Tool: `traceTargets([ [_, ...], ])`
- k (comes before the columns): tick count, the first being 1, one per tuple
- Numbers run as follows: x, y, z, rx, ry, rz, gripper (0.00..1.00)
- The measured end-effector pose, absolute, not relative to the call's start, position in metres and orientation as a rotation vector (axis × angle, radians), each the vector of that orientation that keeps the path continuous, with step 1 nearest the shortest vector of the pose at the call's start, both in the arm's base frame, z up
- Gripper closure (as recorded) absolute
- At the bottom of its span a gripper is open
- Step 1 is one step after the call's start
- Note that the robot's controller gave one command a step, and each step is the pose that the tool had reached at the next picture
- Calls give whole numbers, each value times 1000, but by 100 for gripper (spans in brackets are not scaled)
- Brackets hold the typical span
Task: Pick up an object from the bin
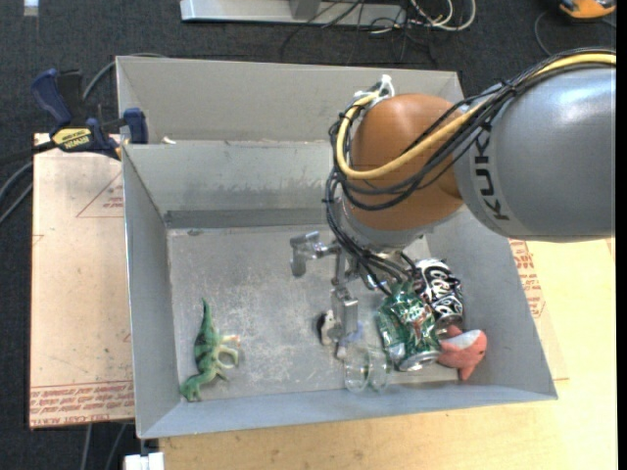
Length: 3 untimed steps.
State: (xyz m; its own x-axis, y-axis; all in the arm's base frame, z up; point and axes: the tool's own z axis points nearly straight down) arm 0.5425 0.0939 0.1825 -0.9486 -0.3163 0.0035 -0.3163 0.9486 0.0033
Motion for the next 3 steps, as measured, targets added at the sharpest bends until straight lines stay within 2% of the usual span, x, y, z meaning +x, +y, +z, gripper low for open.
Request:
traceTargets([
  [1,539,61,178,-294,-3122,-1,0],
  [2,533,37,156,62,-3137,-3,0],
  [3,516,29,113,229,-3130,-4,0],
])
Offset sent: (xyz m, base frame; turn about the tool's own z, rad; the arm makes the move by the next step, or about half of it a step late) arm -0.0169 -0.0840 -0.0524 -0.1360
